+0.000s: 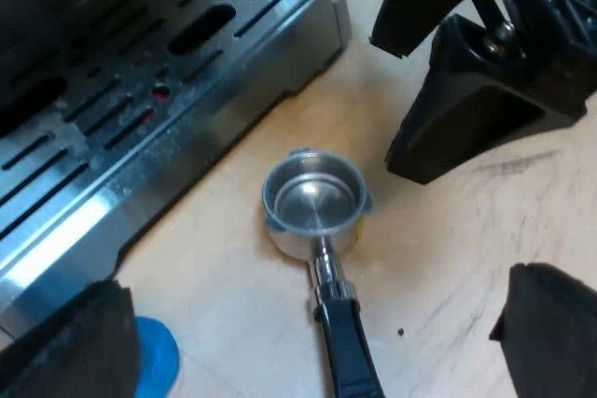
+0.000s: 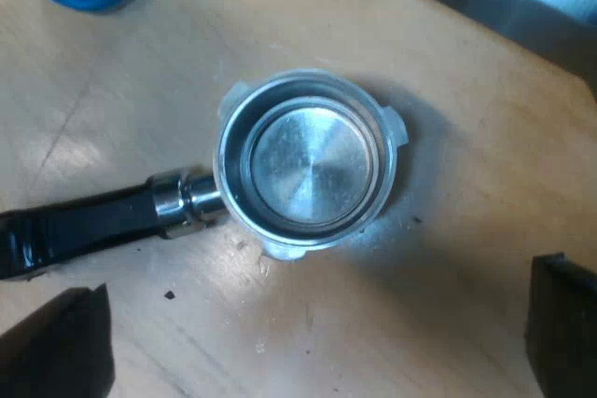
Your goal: Put the handle in the coffee machine
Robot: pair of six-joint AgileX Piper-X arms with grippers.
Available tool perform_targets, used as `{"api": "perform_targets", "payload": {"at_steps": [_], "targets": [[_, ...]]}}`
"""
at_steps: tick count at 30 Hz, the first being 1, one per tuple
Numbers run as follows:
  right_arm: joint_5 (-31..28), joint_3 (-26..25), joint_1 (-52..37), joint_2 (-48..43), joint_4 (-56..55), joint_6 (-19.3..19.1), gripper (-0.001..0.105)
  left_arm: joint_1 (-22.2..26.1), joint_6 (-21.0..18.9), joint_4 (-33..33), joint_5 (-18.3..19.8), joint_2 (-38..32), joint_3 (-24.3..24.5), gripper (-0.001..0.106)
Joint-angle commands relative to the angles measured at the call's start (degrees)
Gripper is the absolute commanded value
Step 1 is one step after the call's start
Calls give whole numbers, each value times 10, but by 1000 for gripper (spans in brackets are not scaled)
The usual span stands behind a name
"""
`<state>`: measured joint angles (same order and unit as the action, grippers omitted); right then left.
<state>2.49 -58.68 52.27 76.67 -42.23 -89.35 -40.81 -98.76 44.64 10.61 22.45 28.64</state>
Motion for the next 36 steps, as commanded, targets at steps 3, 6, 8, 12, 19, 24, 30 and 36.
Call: {"api": "perform_targets", "payload": {"at_steps": [3, 6, 8, 12, 19, 24, 30, 36], "targets": [[12, -22, -3, 24, -3, -35, 90, -3, 2, -29, 4, -1, -29, 80], [12, -42, -3, 42, -2, -46, 90, -3, 8, -52, 29, -1, -35, 80], [12, -57, -3, 58, -4, -50, 90, -3, 14, -52, 30, -1, -39, 80], [15, -73, -3, 82, -6, -58, 90, -3, 17, -59, 30, -1, -54, 80], [21, -103, -3, 127, -36, -97, 90, -3, 17, -64, 30, -1, -54, 80], [42, -105, -10, 144, -34, -123, 90, -3, 17, -63, 35, -1, -54, 80], [42, -105, -10, 158, -34, -159, 90, -3, 17, -63, 46, -1, -54, 80], [42, -105, -10, 176, -25, -165, 90, -3, 17, -63, 46, -1, -54, 80]]}}
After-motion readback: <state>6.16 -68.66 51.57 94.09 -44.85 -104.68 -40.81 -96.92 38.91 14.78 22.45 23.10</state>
